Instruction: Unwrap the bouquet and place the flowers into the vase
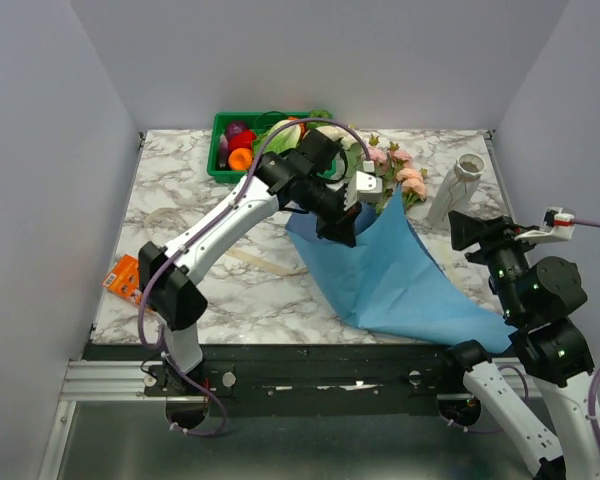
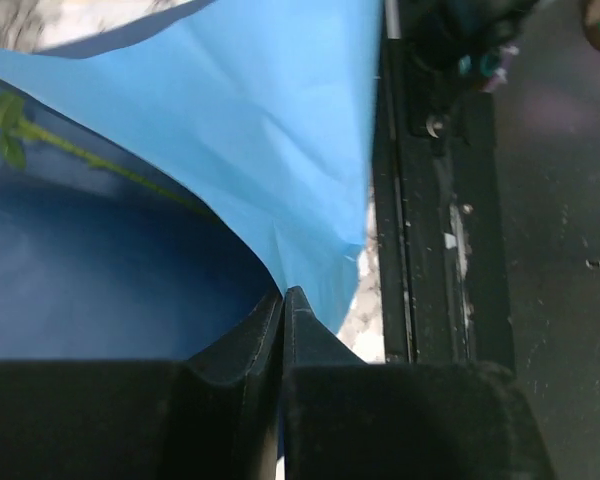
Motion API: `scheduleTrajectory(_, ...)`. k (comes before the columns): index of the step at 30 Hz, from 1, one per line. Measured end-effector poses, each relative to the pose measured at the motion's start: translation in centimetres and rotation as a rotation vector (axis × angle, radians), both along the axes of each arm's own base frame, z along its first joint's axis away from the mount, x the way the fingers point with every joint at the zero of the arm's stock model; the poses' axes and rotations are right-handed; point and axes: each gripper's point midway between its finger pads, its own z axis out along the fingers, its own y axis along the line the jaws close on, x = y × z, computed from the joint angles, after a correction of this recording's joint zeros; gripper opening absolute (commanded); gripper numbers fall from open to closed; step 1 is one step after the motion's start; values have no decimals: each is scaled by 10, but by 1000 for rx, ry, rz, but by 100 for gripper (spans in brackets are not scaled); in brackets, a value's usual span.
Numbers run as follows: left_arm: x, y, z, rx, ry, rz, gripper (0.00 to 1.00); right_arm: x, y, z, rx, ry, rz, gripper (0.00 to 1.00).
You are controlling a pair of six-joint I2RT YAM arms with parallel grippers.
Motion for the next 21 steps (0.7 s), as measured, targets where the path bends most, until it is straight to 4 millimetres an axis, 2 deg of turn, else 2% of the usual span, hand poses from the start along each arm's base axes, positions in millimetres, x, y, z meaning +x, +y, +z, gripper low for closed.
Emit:
scheduleTrajectory(3, -34, 9, 24, -45, -84, -107, 15, 9, 3, -7, -22, 21, 0, 68)
scheduleTrajectory(7, -64, 26, 20, -23, -143, -223, 20, 25, 8, -21, -50, 67, 1, 67)
scheduleTrajectory(11, -85, 36, 2, 28, -200, -354, 24, 40, 14, -39, -80, 118, 7, 66)
scheduleTrajectory(15, -109, 49, -12, 64, -254, -468, 29, 44, 25, -43, -85, 123, 57, 62)
scheduleTrajectory(18, -117, 60, -4, 66, -304, -492, 37, 41, 38, -48, -81, 117, 132, 58)
scheduleTrajectory(21, -119, 68, 10, 54, -369, -484, 38, 32, 57, -64, -71, 140, 248, 54)
